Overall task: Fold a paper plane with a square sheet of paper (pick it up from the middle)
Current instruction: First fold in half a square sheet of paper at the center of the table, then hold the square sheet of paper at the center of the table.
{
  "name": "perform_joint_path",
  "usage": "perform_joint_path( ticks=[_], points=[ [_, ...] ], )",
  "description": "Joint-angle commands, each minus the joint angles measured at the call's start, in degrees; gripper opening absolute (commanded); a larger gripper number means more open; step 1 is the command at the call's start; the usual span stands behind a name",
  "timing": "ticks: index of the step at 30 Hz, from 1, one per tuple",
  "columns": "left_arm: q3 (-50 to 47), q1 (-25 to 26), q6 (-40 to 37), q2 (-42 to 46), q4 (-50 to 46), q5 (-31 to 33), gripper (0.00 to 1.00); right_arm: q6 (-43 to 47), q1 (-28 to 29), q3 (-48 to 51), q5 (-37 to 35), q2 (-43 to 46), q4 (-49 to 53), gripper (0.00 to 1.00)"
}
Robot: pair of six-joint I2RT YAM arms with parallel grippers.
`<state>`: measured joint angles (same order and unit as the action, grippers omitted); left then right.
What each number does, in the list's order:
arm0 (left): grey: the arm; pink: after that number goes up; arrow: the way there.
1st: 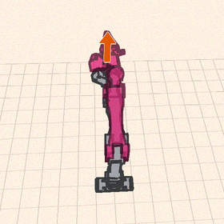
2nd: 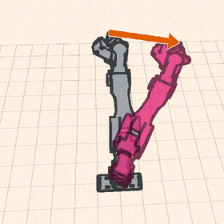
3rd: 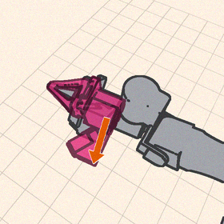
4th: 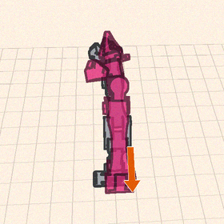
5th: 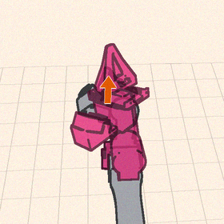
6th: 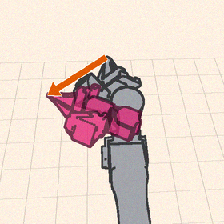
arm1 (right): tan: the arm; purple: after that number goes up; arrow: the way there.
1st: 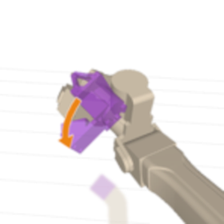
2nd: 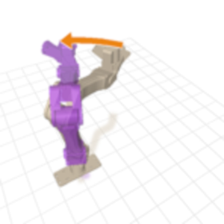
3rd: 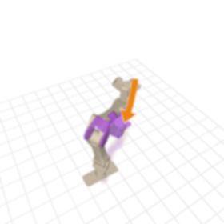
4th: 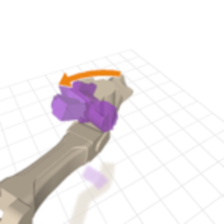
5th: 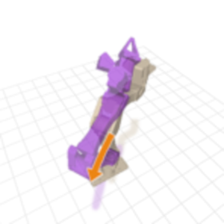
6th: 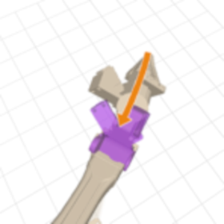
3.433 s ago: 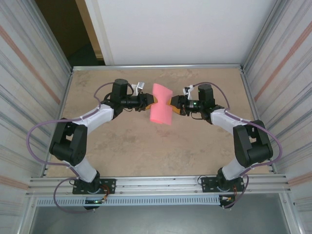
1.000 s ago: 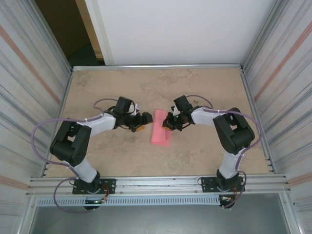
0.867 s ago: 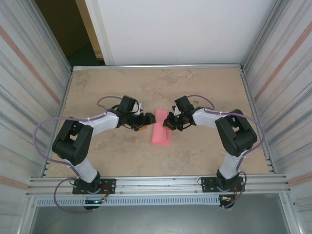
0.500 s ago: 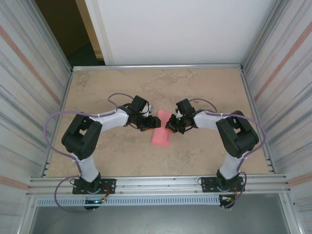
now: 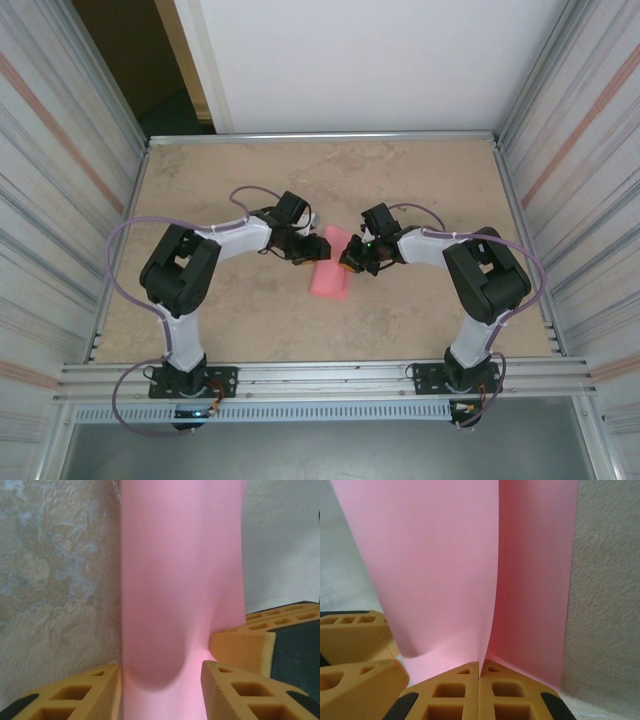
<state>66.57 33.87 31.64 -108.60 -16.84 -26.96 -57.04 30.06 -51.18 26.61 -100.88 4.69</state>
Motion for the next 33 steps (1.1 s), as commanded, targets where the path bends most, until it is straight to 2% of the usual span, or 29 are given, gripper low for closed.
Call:
perform_joint_path(
  ticks=[1, 9, 12, 15, 19, 21, 27, 33],
  points=[
    [1.57, -0.01, -1.33, -0.75, -2.06, -0.39, 0.46, -1.32, -0.28, -0.24, 0.16, -0.18, 0.13, 0.0],
    [2.12, 0.03, -1.26, -1.92, -2.97, 0.42, 0.43, -1.32, -0.71, -0.25, 1.49, -0.76, -0.91, 0.0],
    [2.51, 0.02, -1.31, -2.79, -4.0, 1.06, 0.41, -1.32, -0.75, -0.07, 1.43, -0.38, -0.82, 0.03],
    [2.6, 0.24, -1.39, -3.66, -4.85, 2.19, 0.38, -1.33, -1.05, 0.47, 0.77, 0.73, -0.43, 0.11],
    [2.33, 1.18, -1.84, -5.23, -5.66, 5.67, 0.37, -0.59, -1.99, 2.62, -1.74, 4.46, 0.78, 0.28],
    [1.74, 1.93, -2.03, -5.85, -5.49, 7.15, 0.36, -0.29, -2.78, 4.53, -3.56, 7.07, 1.59, 0.32],
    [0.41, 3.71, -3.64, -7.31, -6.05, 9.9, 0.37, 0.41, -6.23, 10.48, -8.17, 15.83, 2.78, 0.34],
    [1.12, 4.76, -5.7, -9.77, -7.48, 10.57, 0.39, 0.39, -7.55, 12.31, -10.33, 20.22, 3.48, 0.32]
  ],
)
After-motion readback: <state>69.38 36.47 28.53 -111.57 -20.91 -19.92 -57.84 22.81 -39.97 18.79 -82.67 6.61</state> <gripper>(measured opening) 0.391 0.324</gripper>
